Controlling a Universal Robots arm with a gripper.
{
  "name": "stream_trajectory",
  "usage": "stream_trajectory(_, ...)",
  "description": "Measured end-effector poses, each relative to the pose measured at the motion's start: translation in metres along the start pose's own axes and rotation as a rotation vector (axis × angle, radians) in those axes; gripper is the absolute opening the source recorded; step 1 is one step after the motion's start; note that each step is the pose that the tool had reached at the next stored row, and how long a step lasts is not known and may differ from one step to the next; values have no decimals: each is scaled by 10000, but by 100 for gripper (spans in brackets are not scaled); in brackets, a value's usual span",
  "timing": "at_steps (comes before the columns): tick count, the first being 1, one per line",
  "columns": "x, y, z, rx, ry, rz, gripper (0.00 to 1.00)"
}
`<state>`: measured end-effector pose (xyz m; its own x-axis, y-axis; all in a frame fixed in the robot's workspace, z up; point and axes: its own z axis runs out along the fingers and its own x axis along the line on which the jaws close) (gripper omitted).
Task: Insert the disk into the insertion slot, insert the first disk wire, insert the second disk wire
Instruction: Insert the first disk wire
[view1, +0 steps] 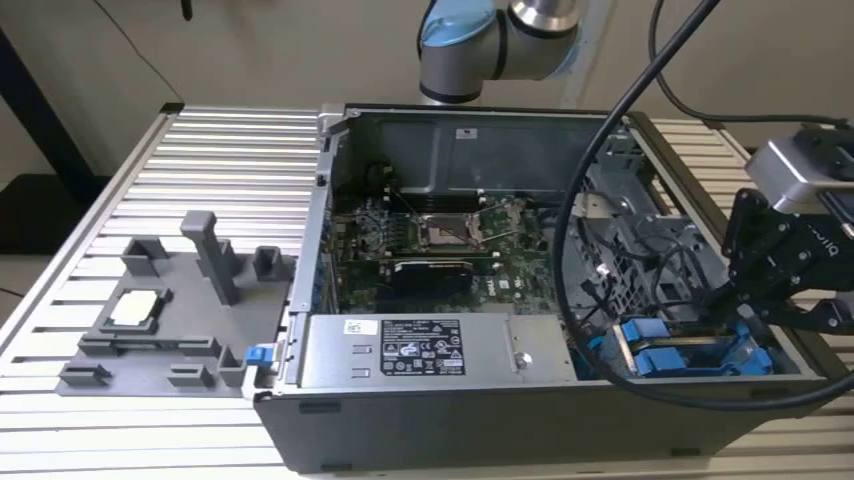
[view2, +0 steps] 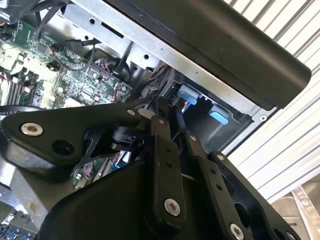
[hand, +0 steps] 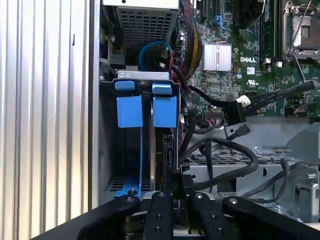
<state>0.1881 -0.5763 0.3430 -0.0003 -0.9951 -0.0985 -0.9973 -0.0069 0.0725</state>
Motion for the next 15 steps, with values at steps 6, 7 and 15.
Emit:
stream_trajectory(6,19,-1,9,-2,0,-19,19)
stream_trajectory(7,19,0,10,-2,0,-20,19)
stream_trajectory(15,24,16,45,0,2,-21,19)
